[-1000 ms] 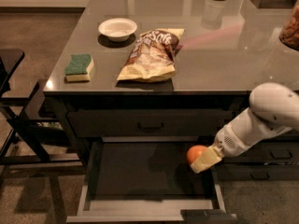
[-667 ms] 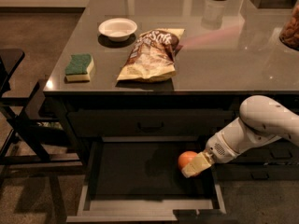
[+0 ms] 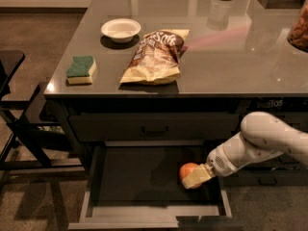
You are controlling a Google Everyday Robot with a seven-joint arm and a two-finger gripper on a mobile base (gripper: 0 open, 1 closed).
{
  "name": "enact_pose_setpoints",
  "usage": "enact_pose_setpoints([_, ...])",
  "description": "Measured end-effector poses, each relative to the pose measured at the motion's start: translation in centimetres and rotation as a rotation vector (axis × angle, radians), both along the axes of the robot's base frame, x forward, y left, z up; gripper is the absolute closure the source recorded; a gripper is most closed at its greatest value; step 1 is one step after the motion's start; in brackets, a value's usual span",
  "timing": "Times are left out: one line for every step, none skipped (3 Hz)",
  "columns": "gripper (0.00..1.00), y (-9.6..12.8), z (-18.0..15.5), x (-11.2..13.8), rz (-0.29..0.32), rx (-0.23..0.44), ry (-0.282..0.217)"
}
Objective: Place orange into middle drawer
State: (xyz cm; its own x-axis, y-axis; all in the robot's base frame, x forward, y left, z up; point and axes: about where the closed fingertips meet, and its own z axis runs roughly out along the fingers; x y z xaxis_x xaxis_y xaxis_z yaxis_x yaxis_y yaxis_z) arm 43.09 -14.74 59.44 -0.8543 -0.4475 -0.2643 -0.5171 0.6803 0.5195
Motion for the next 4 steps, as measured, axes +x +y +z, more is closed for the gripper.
enact_pose_setpoints([1.00,0.6,-4.6,0.1,-0.088,0.021,0.044])
enact_pose_setpoints([1.00,0.6,-8.0,0.7,-0.147,0.030,0.076])
enact_pose_setpoints([1.00,0.3,-10.6,0.8,-0.211,0.035,0.106])
enact_pose_setpoints([1.00,0.2,-11.8,0.8,-0.238,0.038,0.118])
